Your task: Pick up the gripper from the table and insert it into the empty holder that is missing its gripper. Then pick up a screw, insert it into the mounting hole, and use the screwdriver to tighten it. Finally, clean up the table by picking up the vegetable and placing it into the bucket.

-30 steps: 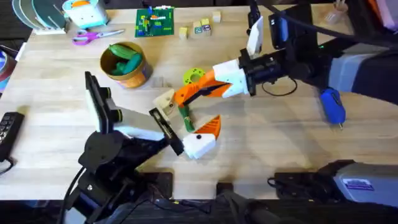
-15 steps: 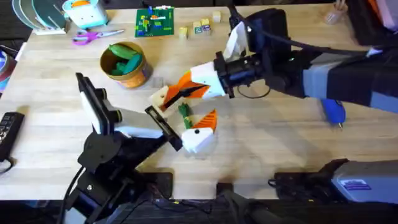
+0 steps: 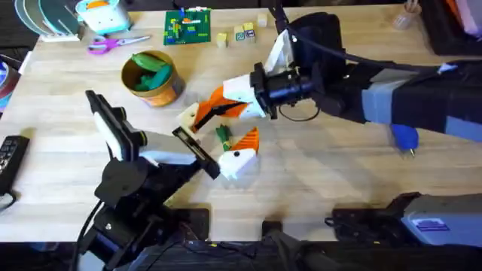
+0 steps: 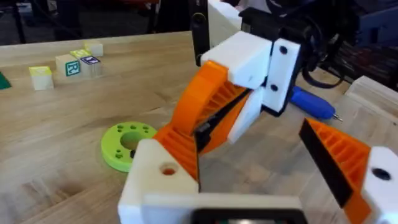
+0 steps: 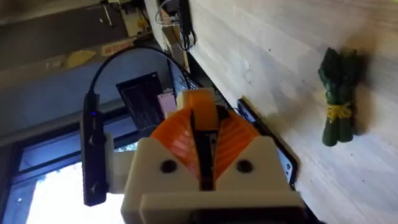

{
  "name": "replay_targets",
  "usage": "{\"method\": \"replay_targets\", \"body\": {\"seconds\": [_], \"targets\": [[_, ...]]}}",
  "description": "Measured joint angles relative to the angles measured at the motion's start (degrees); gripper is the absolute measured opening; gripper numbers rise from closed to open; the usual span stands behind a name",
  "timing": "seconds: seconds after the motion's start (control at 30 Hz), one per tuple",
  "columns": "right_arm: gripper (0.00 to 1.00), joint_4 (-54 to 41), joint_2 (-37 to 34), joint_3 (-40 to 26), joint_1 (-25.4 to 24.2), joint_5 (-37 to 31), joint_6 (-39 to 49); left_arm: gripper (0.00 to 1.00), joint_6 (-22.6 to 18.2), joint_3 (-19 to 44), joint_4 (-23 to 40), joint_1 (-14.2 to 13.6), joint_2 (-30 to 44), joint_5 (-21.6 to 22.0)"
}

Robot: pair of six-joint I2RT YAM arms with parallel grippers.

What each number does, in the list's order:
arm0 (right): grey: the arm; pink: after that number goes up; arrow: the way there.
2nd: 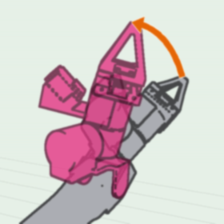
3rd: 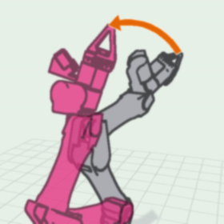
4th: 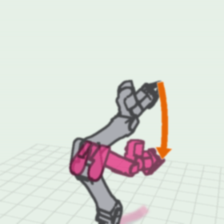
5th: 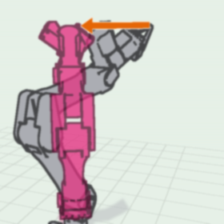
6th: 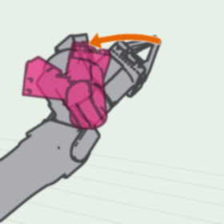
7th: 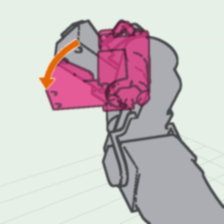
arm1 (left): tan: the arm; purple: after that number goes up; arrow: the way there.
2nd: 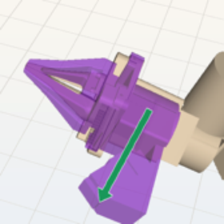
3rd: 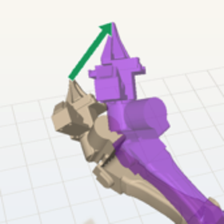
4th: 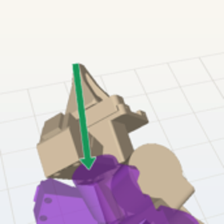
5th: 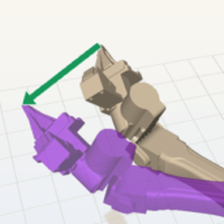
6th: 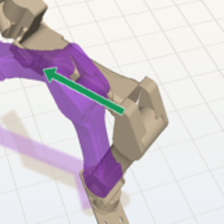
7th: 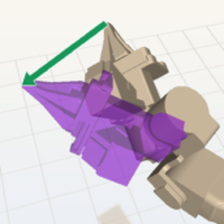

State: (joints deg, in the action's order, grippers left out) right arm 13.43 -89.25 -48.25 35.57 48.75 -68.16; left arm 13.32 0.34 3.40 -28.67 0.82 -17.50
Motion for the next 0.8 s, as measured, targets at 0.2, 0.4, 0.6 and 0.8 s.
{"method": "replay_targets", "body": {"seconds": [0.2,0.4,0.6,0.8], "targets": [[0.403,-0.3,-0.1,0.0,0.1,0.6,2.0,0.992,0.5,0.0,-0.1,-0.7,0.0,-0.3],[0.762,-0.2,-0.2,0.0,-0.2,2.4,3.3,0.992,0.7,0.0,-0.1,-1.1,0.0,-0.3],[0.927,-0.2,0.0,0.0,-0.7,2.8,4.2,0.992,0.9,0.0,-0.1,-1.1,0.0,-0.3],[0.970,-0.2,1.1,0.0,-4.8,-0.1,8.0,0.992,0.9,0.0,-0.1,-1.1,0.0,-0.3]]}}
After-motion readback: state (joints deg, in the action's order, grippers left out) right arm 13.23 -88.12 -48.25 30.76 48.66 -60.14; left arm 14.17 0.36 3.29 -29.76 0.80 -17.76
